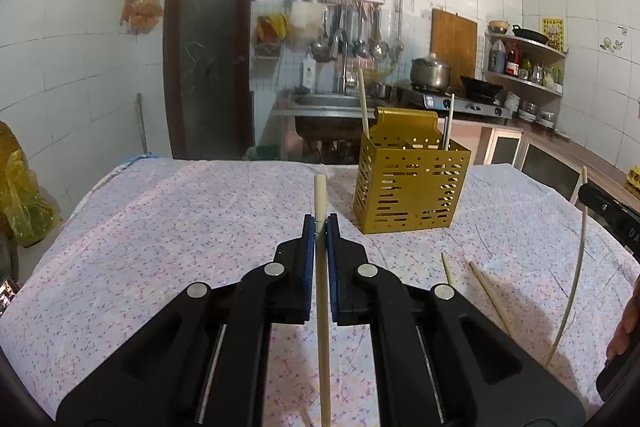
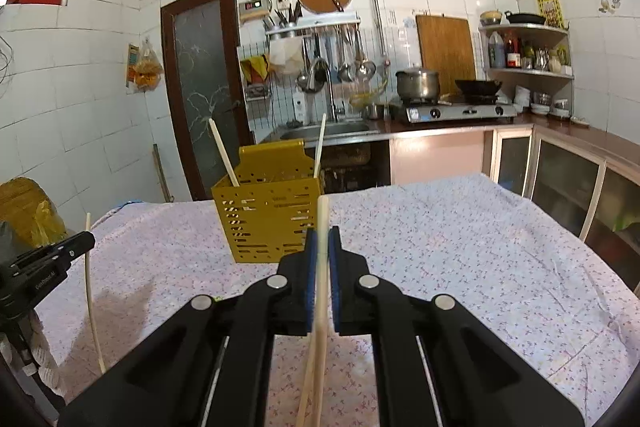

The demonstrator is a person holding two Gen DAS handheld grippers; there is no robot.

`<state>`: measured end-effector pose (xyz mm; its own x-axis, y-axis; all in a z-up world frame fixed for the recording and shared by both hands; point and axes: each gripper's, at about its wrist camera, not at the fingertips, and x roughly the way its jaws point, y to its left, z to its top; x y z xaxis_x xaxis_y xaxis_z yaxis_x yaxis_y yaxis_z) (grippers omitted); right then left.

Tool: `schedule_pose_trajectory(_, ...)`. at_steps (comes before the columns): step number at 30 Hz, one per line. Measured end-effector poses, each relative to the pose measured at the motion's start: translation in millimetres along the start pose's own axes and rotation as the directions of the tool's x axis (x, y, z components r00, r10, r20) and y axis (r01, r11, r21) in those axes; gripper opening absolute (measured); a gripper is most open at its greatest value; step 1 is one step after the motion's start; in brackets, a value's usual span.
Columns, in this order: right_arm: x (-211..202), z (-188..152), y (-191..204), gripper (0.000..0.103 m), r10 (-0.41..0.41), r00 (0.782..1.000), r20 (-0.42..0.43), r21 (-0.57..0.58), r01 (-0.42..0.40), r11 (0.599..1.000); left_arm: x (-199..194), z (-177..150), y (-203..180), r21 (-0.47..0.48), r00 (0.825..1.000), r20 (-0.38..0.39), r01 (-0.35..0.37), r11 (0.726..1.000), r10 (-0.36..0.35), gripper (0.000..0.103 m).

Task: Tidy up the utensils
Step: 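Raise both chopsticks and lower them into the yellow holder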

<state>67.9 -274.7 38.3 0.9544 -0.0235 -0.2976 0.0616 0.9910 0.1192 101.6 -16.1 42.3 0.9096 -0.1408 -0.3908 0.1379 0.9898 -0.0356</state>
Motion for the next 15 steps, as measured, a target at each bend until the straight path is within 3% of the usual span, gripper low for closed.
schedule_pose_trajectory(8, -15.4, 4.4, 1.1, 0.006, -0.009, 0.996, 0.092, -0.001, 0.009, 1.0, -17.5, 12.9, -7.9, -0.002, 0.998, 0.061, 0.014, 1.0, -0.014, 0.005)
schedule_pose_trajectory(15, -10.8, 41.2, 10.6, 0.006, 0.008, 0.983, 0.182, -0.028, -0.003, 1.0, -14.3, 60.6, -23.9, -0.006, 0.989, 0.14, 0.055, 0.998, -0.054, 0.005)
